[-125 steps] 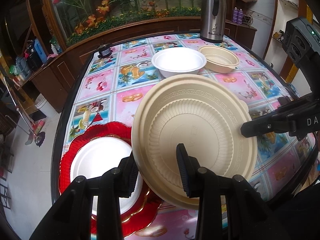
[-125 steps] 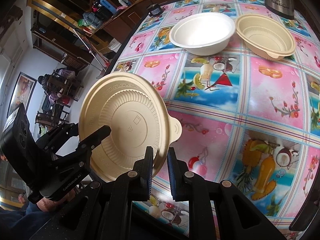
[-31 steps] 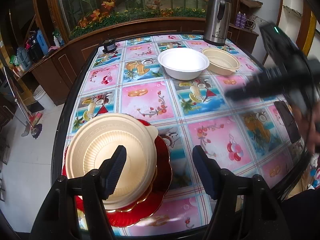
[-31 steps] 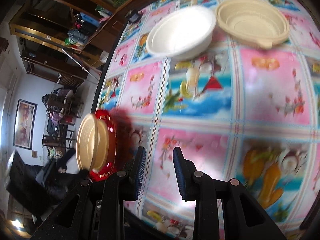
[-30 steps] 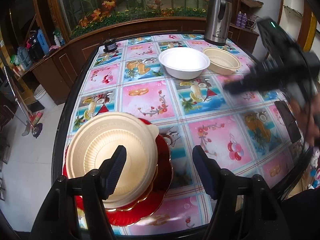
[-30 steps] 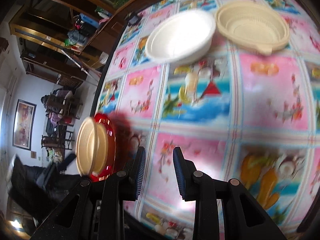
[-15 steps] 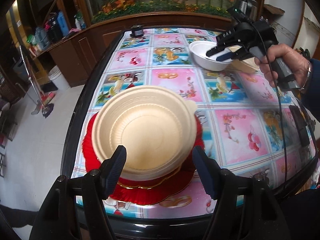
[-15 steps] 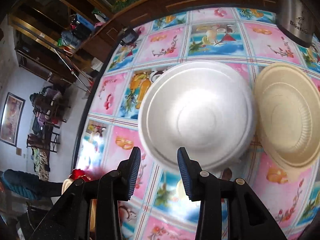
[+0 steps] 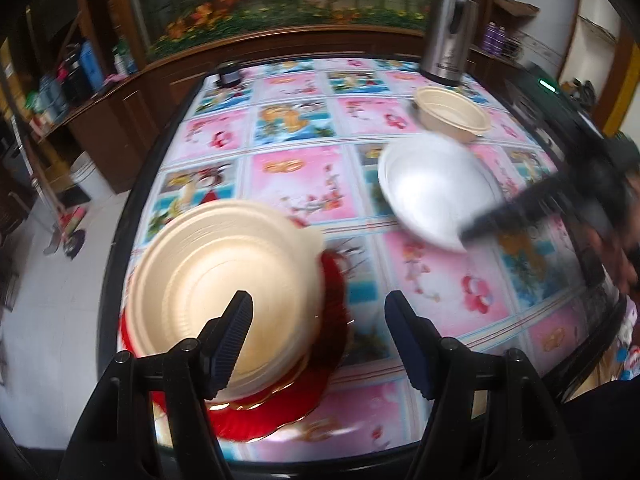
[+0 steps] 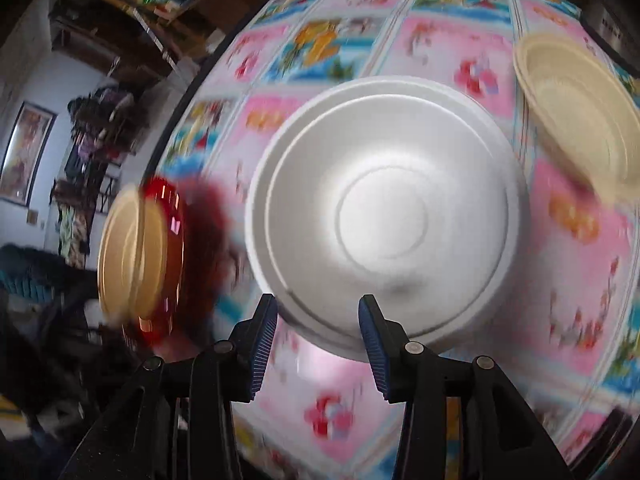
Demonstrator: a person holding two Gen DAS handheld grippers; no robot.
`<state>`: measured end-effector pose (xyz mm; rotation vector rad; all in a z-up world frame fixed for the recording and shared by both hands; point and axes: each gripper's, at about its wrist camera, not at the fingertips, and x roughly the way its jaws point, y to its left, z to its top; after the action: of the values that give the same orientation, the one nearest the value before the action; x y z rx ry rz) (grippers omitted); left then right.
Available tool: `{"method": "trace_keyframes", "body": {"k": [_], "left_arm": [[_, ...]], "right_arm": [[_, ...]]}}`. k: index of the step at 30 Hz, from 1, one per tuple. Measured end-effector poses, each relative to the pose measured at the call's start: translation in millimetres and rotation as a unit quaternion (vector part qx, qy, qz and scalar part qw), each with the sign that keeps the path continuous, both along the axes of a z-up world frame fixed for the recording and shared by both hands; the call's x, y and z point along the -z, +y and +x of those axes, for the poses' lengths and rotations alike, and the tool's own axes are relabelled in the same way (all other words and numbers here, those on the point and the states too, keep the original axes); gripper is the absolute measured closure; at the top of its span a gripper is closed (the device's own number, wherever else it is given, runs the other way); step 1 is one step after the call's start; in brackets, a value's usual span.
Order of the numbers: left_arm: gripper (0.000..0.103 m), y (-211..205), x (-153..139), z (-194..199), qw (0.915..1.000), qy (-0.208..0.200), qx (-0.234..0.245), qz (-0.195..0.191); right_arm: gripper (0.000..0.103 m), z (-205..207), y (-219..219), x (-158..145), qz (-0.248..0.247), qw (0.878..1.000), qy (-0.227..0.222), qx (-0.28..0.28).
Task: Organize plates and bowls
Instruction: 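Bring the white bowl to the left gripper while the left gripper grasps it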
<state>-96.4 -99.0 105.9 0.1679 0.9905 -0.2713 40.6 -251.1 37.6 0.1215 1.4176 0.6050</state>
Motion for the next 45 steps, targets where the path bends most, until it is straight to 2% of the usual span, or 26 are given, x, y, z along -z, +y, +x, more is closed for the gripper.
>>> {"method": "trace_keyframes", "body": {"k": [2,4,8,12,16,25,29,33,35,36,37,38,39,42,45], "left_arm": [[0.035,-10.2,0.9,3.5,0.9999,0.002,0.012,-0.004],[0.035,-22.1,1.6,7.8,0.9996,0.005,0.026,-0.012],[0.035,-47.0,4.6,19.9,0.9978,0.027,0.047,-0.039],[0.035,-65.1,9.0,29.2,0.996,0.046,0.058,-0.051],[0.035,-74.9,22.1,43.9,0.9938,0.079,0.049,-0.061],[0.039,-87.9,38.4,68.1,0.9944,0.092,0.044,-0.028],[0.051,-90.5,48.5,76.6,0.9941,0.1,0.043,-0.007],[0.056,-93.5,54.6,79.7,0.9934,0.105,0.047,0.001],[0.068,-96.2,57.7,78.5,0.9928,0.107,0.054,0.003],[0.07,-96.9,59.2,78.0,0.9922,0.111,0.056,0.001],[0.072,-98.0,59.9,75.8,0.9917,0.113,0.062,-0.004],[0.072,-99.2,59.4,73.5,0.9916,0.111,0.066,-0.006],[0.072,-100.9,58.4,70.7,0.9916,0.108,0.071,-0.005],[0.072,-107.3,55.5,63.0,0.9919,0.097,0.083,0.004],[0.072,-108.9,51.0,58.4,0.9918,0.093,0.088,0.0]], "right_arm": [[0.057,-27.6,-10.6,-6.6,0.004,1.0,-0.009,-0.003],[0.057,-48.2,-29.4,-21.6,0.021,0.999,-0.035,0.018],[0.057,-68.1,-81.8,-44.8,0.035,0.989,-0.09,0.112],[0.057,-70.6,-126.7,-33.1,0.044,0.976,-0.074,0.198],[0.061,-84.0,-135.1,-23.2,0.066,0.968,-0.062,0.232],[0.064,-84.7,-116.3,-21.6,0.053,0.974,-0.066,0.209],[0.064,-73.4,-109.4,-18.4,0.049,0.976,-0.058,0.202],[0.064,-58.2,-98.7,-9.7,0.044,0.98,-0.044,0.19],[0.064,-53.6,-96.8,-3.0,0.044,0.979,-0.032,0.196],[0.064,-52.2,-94.7,0.3,0.048,0.98,-0.024,0.193],[0.066,-52.0,-92.0,3.9,0.045,0.981,-0.017,0.19],[0.08,-52.5,-90.4,5.7,0.041,0.981,-0.015,0.189],[0.089,-53.7,-89.0,6.7,0.04,0.981,-0.014,0.187],[0.09,-56.4,-87.0,2.6,0.02,0.982,-0.026,0.185],[0.09,-58.3,-91.8,1.4,0.024,0.981,-0.025,0.193]]}}
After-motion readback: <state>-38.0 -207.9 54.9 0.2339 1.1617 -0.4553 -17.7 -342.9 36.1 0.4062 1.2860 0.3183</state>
